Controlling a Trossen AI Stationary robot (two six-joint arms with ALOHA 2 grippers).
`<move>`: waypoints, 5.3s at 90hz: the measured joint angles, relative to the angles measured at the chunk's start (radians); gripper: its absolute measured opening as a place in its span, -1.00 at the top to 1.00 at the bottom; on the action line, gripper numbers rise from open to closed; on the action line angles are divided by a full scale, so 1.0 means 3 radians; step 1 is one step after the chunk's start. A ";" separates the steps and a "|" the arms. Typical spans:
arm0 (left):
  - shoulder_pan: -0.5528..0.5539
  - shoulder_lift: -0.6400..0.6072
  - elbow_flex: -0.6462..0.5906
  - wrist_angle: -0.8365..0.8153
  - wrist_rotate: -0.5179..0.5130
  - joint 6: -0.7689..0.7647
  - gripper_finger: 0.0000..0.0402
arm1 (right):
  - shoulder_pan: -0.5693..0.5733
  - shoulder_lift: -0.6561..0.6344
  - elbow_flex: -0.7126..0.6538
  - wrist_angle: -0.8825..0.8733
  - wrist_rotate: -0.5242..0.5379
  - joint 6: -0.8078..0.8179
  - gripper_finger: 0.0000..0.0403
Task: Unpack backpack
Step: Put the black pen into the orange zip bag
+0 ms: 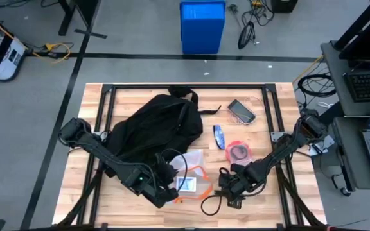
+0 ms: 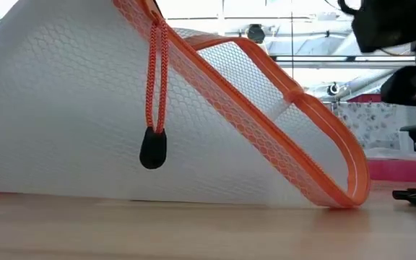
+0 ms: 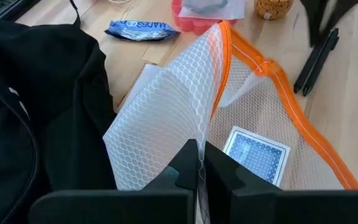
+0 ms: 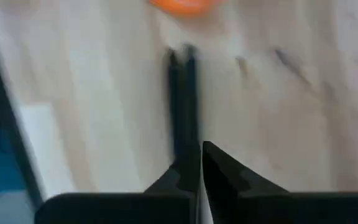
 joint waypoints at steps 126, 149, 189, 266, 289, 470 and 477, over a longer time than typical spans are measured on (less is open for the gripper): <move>-0.0002 0.0000 0.0000 0.0000 -0.0001 0.0005 1.00 | 0.0343 0.0303 0.0014 0.0173 0.0141 0.0087 0.52; -0.0001 0.0000 0.0000 -0.0001 -0.0001 0.0006 1.00 | 0.0343 0.0264 0.0187 0.0078 0.0199 0.0014 0.52; 0.0001 0.0000 0.0000 0.0000 -0.0001 0.0008 1.00 | 0.0342 0.0300 0.0184 -0.0205 0.0310 0.0076 0.52; 0.0001 0.0000 0.0001 0.0000 0.0001 0.0001 1.00 | 0.0326 0.0507 0.0189 -0.0190 0.0305 0.0119 0.76; 0.0001 0.0000 0.0001 0.0001 0.0000 0.0001 1.00 | 0.0324 0.0507 0.0188 -0.0190 0.0281 0.0090 0.92; -0.0002 0.0000 0.0001 0.0078 -0.0002 0.0008 1.00 | -0.0662 -0.0071 0.0183 0.0914 -0.0457 -0.0582 0.12; -0.0002 0.0000 0.0001 0.0077 -0.0001 0.0007 1.00 | -0.0487 -0.0164 0.0183 0.0521 -0.0423 -0.0443 0.15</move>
